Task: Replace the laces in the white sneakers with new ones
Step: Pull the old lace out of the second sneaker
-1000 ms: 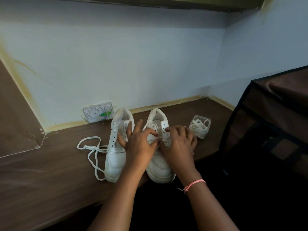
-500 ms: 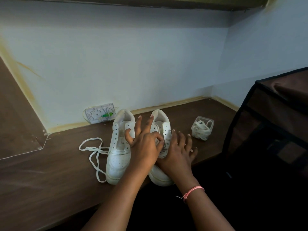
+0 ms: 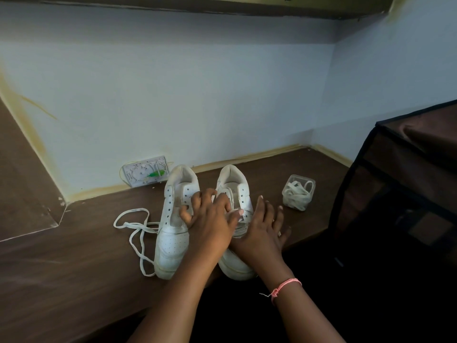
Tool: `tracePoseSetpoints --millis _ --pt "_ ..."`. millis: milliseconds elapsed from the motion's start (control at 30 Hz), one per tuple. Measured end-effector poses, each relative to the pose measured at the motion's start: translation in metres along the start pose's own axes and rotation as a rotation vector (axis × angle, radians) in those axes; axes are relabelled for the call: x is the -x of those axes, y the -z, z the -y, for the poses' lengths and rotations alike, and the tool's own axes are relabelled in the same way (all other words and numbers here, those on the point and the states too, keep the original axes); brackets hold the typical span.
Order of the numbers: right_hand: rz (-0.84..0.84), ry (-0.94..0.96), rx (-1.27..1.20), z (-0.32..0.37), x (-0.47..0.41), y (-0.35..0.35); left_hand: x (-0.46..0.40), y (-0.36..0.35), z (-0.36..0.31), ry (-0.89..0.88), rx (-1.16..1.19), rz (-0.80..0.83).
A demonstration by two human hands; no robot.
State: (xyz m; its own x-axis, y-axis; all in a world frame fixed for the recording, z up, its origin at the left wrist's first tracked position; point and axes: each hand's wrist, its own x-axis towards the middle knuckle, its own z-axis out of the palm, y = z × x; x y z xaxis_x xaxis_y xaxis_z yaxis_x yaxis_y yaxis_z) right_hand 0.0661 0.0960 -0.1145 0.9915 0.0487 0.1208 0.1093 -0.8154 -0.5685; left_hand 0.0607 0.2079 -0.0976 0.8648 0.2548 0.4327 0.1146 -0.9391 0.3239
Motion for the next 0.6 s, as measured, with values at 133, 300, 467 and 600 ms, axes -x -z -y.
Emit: tracePoseSetpoints --millis 133,300,467,600 --pt "0.001 -0.020 -0.022 0.000 -0.001 -0.002 -0.004 -0.007 0.008 -0.040 0.033 -0.062" --pt "0.012 -0.043 -0.013 0.001 -0.002 -0.002 -0.006 -0.003 0.015 0.264 0.095 -0.297" --pt "0.002 -0.013 -0.025 0.001 -0.002 -0.001 -0.002 -0.008 0.004 0.055 0.030 -0.182" --pt "-0.004 -0.002 -0.022 0.001 -0.001 -0.001 -0.007 -0.014 0.006 -0.015 -0.003 -0.046"
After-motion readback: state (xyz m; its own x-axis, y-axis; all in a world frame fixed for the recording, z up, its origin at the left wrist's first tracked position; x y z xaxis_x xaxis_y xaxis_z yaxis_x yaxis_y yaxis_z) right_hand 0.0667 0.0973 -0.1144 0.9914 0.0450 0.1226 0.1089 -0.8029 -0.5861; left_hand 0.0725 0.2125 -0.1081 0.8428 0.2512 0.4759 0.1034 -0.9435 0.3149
